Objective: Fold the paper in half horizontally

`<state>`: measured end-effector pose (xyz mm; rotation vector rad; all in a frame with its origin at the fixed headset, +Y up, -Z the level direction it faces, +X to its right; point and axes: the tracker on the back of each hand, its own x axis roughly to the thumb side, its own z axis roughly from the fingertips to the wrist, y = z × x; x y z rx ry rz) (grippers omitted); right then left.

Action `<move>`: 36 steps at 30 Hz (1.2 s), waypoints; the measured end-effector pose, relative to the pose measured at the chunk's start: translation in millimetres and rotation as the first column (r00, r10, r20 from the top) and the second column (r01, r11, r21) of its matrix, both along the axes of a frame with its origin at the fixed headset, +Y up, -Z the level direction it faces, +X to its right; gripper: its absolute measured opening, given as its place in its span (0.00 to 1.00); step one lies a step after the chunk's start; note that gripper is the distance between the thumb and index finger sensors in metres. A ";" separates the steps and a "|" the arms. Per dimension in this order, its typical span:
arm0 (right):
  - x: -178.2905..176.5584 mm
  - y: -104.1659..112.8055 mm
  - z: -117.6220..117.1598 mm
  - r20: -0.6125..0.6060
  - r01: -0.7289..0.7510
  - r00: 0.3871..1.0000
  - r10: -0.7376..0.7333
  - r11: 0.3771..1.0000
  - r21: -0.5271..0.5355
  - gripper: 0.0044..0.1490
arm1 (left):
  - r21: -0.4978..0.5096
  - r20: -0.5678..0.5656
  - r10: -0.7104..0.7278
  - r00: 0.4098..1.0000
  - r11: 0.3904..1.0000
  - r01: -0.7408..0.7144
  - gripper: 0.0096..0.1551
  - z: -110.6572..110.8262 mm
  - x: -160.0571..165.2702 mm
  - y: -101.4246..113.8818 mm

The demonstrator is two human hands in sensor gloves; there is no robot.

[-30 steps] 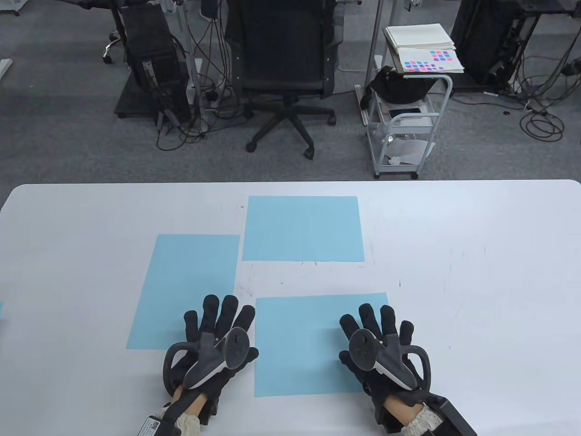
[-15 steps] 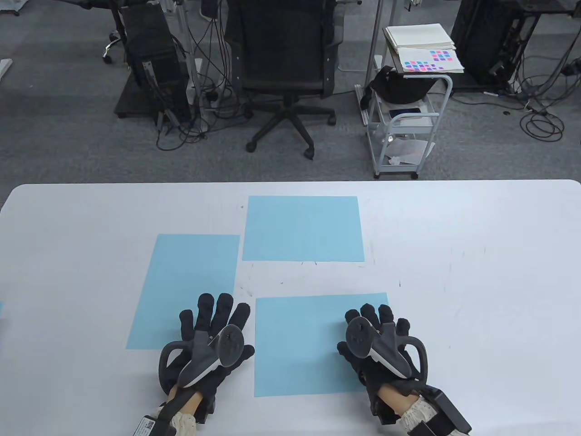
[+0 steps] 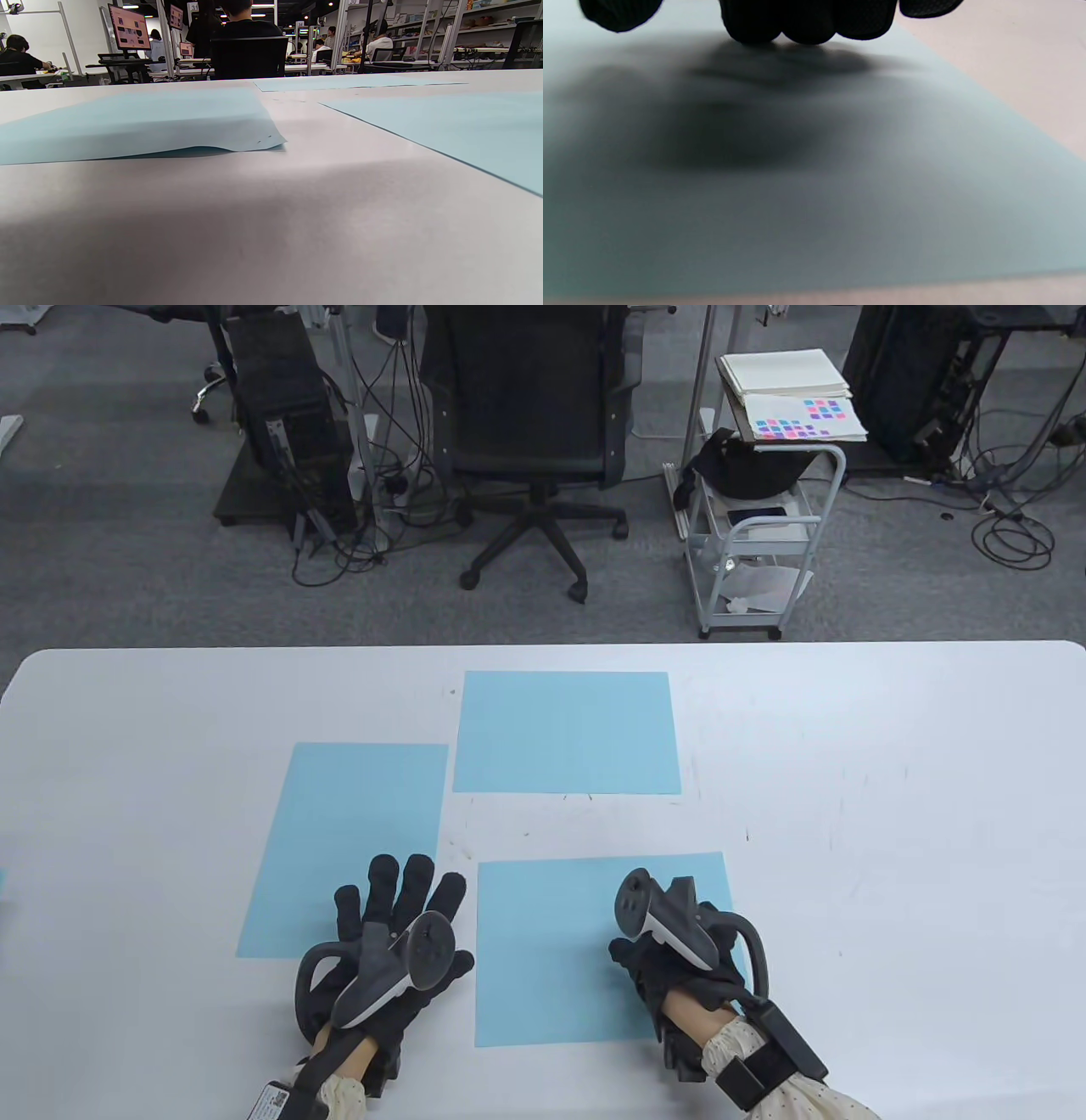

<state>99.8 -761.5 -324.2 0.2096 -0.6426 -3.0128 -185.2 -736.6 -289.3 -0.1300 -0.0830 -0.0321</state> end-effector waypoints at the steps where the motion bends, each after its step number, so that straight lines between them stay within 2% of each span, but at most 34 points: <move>1: -1.1 -0.7 -0.3 -0.002 -0.015 1.000 0.015 1.000 0.004 0.40 | -0.001 0.000 0.000 1.000 1.000 0.000 0.51 0.0 -0.1 -0.1; 7: -0.8 -2.0 -2.8 0.003 -0.043 0.999 0.043 0.999 -0.007 0.40 | -0.001 0.002 0.003 1.000 1.000 -0.003 0.51 -0.1 -0.3 -0.2; 13: 15.9 -0.4 -7.0 0.047 -0.032 0.998 0.033 0.999 -0.023 0.41 | -0.003 0.004 0.004 1.000 1.000 -0.004 0.51 -0.5 -0.6 -0.7; 20: 39.6 0.6 -12.9 0.090 0.065 0.994 -0.061 0.997 -0.047 0.41 | -0.007 0.001 0.003 1.000 1.000 -0.003 0.51 -0.8 -1.5 -0.7; 27: 45.7 0.3 -19.1 0.061 0.167 0.984 -0.165 0.985 -0.040 0.40 | -0.011 0.003 -0.001 1.000 1.000 0.001 0.51 -1.4 -1.6 -1.0; 36: 28.3 -2.9 -35.3 -0.020 0.239 0.970 -0.240 0.970 -0.052 0.39 | -0.025 0.001 0.000 1.000 1.000 0.000 0.50 -1.8 -2.5 -1.6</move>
